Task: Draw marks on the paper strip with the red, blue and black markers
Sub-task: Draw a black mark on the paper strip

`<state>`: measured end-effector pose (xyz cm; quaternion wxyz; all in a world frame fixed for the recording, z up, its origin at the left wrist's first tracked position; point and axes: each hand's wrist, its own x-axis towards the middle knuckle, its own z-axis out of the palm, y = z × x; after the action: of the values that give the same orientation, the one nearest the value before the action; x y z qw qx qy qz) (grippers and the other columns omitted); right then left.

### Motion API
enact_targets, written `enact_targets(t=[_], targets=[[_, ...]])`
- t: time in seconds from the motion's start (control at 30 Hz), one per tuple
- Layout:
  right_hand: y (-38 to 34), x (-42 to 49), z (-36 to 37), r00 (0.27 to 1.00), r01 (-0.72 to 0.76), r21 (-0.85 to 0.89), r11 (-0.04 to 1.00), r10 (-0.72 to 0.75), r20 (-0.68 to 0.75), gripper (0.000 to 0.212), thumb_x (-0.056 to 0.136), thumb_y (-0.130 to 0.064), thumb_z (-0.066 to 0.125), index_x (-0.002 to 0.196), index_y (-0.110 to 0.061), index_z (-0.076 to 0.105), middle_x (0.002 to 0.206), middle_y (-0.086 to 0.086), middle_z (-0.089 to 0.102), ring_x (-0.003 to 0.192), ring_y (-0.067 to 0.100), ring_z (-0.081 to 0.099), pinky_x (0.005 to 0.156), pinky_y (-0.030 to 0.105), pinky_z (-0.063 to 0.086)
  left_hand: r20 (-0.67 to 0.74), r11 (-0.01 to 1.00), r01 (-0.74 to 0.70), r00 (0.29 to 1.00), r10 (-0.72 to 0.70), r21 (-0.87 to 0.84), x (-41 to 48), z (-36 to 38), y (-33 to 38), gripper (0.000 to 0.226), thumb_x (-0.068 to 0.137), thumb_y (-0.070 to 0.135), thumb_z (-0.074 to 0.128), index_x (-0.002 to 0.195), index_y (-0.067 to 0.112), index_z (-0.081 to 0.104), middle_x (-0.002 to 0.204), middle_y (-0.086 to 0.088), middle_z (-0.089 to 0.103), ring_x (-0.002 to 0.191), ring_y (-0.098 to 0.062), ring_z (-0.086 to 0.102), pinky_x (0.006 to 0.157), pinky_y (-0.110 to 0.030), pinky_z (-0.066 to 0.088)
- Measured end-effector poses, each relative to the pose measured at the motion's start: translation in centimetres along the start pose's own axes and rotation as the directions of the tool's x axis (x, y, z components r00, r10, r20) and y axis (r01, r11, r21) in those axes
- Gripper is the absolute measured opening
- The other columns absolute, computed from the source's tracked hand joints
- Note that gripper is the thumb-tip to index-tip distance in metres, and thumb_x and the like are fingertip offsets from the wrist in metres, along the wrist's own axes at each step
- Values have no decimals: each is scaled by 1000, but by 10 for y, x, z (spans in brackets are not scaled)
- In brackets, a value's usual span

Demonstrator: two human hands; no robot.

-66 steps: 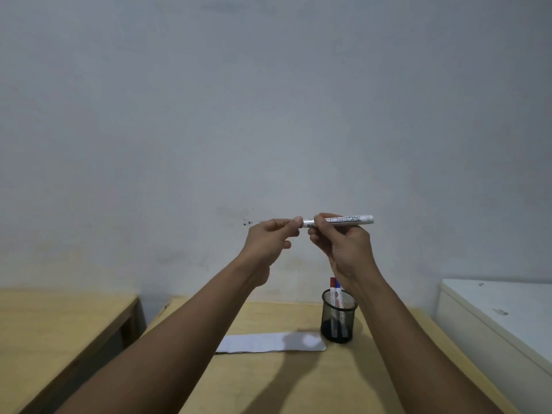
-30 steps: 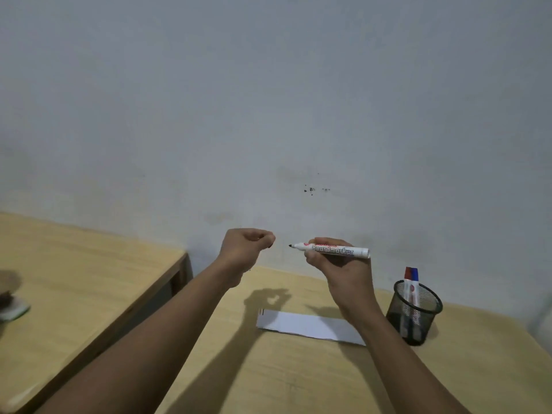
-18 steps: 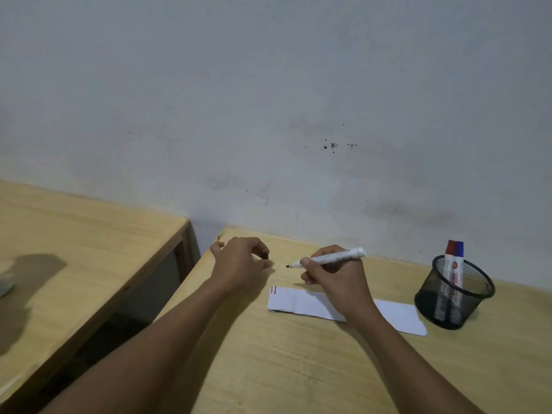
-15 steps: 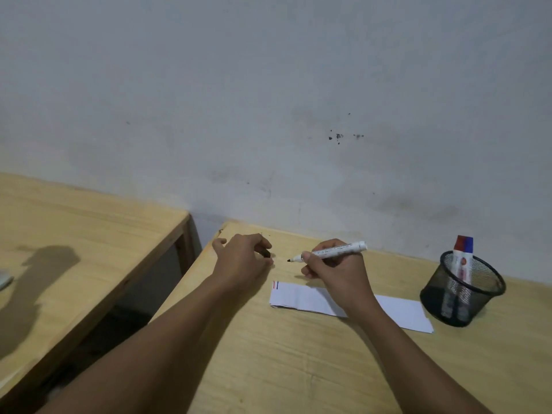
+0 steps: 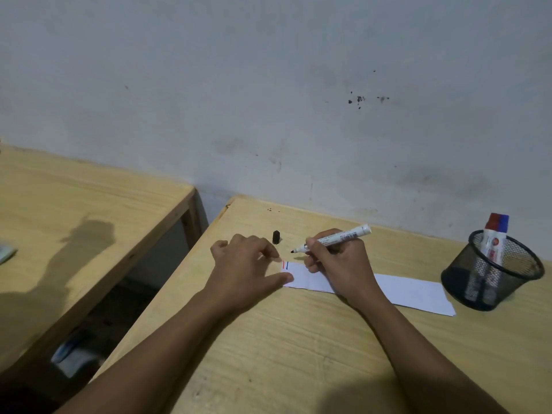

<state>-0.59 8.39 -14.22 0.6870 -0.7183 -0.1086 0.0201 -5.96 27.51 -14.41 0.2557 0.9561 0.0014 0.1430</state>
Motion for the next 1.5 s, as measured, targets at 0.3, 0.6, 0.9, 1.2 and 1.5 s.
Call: enact_targets(t=[0.3,0.6,0.9,1.2,1.5], targets=[[6,-2,2,997,75,-192,979,-71,27,12,92,-13,74,83,-5,73,66,15,72,58,19,67,60,32,57,92,1000,-12,996,12,4,7,1,-9,37,72,68,68,102,47,70,124,22,55,123,-9,37,111,-56,15],[7,-2,2,999,37,-221,975,-34,16,10,90,-16,76,84,-7,75,77,5,79,64,12,72,61,27,58,139,999,34,990,-33,-7,5,-2,-7,39,69,70,69,101,48,74,123,25,51,127,-8,31,110,-69,4],[9,-1,3,999,34,-293,956,-28,24,11,90,-22,76,86,-12,78,80,0,80,70,12,75,66,29,60,137,999,45,990,-42,-23,5,-3,-6,35,68,66,72,98,47,74,124,23,52,129,-10,32,111,-71,0],[8,-1,3,999,44,-318,947,-37,27,12,90,-23,76,83,-14,76,71,-4,76,63,9,70,63,26,55,147,998,54,988,-52,-14,5,-4,-5,36,69,64,73,100,47,74,127,22,52,130,-9,31,112,-69,-2],[6,-2,3,998,44,-327,944,-27,56,13,91,-22,76,84,-11,77,75,-1,77,63,6,70,62,25,55,147,999,51,988,-49,-10,5,-3,-5,35,70,64,72,100,47,73,126,23,51,129,-10,31,112,-69,0]])
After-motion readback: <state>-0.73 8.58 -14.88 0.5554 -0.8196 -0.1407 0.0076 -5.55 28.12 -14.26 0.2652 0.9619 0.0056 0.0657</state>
